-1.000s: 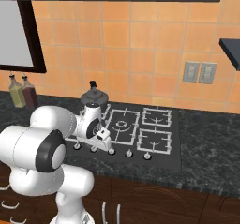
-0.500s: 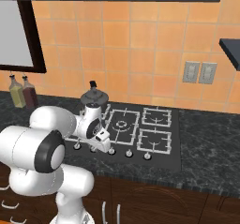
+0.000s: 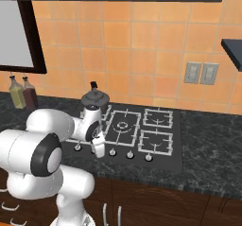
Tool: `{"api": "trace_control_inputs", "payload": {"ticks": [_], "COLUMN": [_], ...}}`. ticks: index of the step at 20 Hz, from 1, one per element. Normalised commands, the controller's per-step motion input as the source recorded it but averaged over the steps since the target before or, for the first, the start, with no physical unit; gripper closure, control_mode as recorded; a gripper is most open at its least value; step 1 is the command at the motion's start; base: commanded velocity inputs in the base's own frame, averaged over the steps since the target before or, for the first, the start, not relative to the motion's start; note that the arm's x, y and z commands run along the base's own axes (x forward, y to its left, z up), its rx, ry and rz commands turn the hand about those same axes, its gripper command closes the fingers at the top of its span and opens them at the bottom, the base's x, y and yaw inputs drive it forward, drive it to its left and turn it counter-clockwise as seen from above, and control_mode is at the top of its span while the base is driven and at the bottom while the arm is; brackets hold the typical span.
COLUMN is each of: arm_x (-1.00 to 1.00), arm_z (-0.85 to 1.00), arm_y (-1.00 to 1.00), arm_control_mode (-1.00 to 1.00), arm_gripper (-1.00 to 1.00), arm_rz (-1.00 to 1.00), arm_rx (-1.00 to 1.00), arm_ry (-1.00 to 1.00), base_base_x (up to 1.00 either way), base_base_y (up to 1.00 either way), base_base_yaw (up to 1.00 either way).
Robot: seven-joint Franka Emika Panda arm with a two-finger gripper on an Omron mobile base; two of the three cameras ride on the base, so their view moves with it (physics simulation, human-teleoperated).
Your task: Turn off the rear left burner of the stove.
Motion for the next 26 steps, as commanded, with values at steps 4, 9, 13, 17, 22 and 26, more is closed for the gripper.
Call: {"api": "trace_control_inputs", "payload": {"ticks": [4,9,13,17,22,26], "arm_x": [0.16,0.11,0.06,0.25,0.13,0.00], "arm_z": [0.00,0.00,0.00,0.00,0.00,0.00], "arm_y": [0.00,0.00,0.00,0.01,0.12,0.16], "arm_control_mode": [-1.00,-1.00,-1.00,-1.00,-1.00,-1.00], "arm_gripper": [1.00,1.00,1.00,1.00,1.00,1.00], "arm_rz": [-0.70,-0.74,-0.79,-0.84,-0.84,-0.88], "arm_rx": [0.00,0.00,0.00,0.02,0.16,0.23], "arm_ry": [0.00,0.00,0.00,0.00,0.00,-0.01], "base_base_x": [0.00,0.00,0.00,0.00,0.00,0.00], "base_base_y": [0.00,0.00,0.00,0.00,0.00,0.00], "base_base_yaw": [0.00,0.00,0.00,0.00,0.00,0.00]}}
